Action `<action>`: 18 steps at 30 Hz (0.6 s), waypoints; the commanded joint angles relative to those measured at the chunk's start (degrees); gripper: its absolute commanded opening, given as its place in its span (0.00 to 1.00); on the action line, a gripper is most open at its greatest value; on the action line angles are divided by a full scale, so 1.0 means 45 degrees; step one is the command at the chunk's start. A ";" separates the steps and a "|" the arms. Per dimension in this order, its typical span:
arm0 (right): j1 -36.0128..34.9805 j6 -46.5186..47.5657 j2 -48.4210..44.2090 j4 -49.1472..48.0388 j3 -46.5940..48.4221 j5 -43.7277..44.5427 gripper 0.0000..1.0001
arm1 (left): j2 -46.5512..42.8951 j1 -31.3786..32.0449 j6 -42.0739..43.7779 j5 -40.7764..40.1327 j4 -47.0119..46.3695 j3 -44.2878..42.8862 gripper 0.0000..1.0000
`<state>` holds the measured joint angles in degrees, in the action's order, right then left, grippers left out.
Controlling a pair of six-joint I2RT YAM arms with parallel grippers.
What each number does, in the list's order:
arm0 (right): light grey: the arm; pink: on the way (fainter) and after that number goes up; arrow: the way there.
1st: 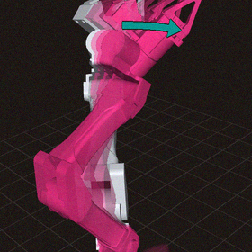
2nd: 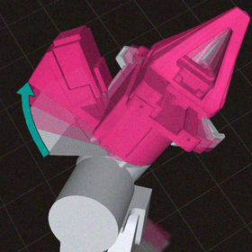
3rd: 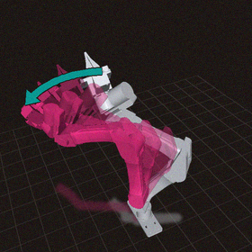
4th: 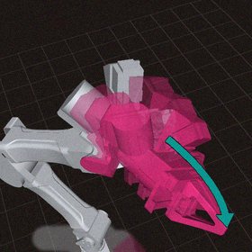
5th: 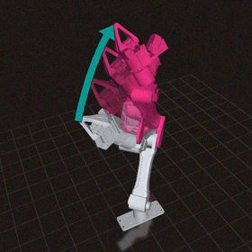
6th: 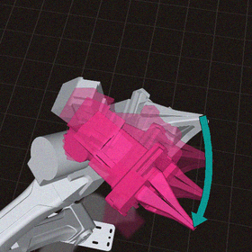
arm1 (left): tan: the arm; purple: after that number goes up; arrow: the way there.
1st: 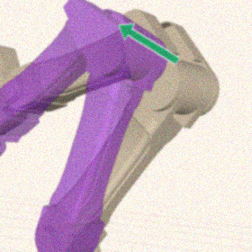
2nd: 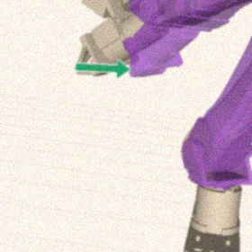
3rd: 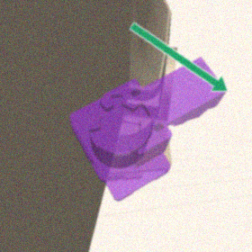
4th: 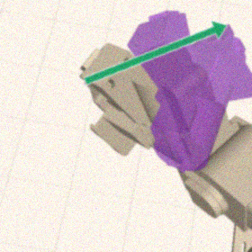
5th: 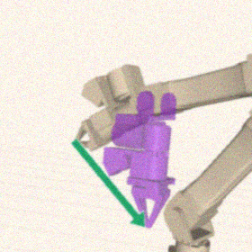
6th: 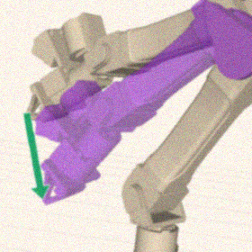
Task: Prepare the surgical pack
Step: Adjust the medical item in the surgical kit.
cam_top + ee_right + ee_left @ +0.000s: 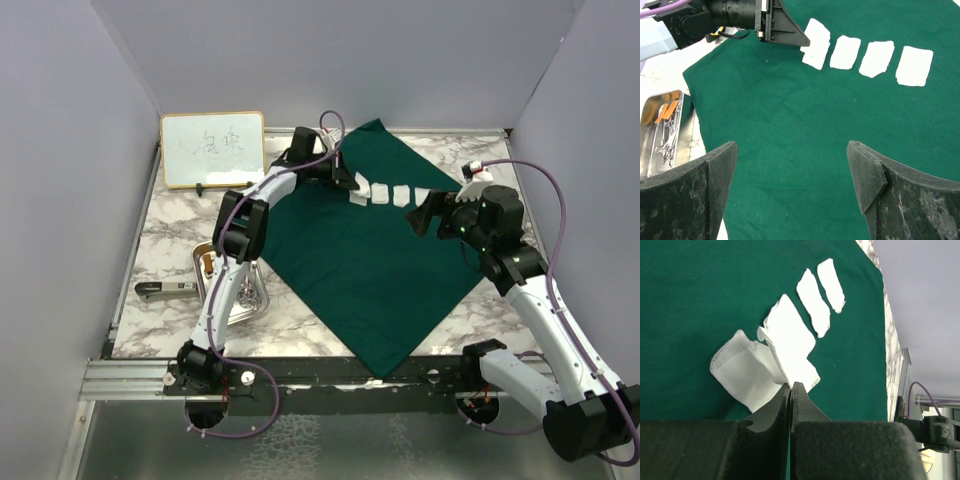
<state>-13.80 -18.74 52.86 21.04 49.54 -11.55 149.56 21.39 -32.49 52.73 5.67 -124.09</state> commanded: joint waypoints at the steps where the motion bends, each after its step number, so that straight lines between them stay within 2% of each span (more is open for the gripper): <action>1: 0.0040 0.0042 0.0072 -0.0025 0.0132 0.0264 0.93 | 0.0451 -0.0085 -0.0217 0.0480 -0.0004 -0.0557 0.00; 11: 0.0040 0.0044 0.0149 -0.0047 0.0130 0.0243 0.93 | 0.0759 -0.0123 0.0044 0.0075 0.0459 -0.0683 0.00; 18: 0.0039 0.0034 0.0200 -0.0112 0.0135 0.0184 0.93 | 0.0342 -0.0215 -0.0277 -0.0774 -0.0080 0.0321 0.00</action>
<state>-13.80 -18.74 53.58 21.04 49.54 -11.57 151.76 20.95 -33.04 52.12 6.94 -124.90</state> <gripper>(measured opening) 0.925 0.017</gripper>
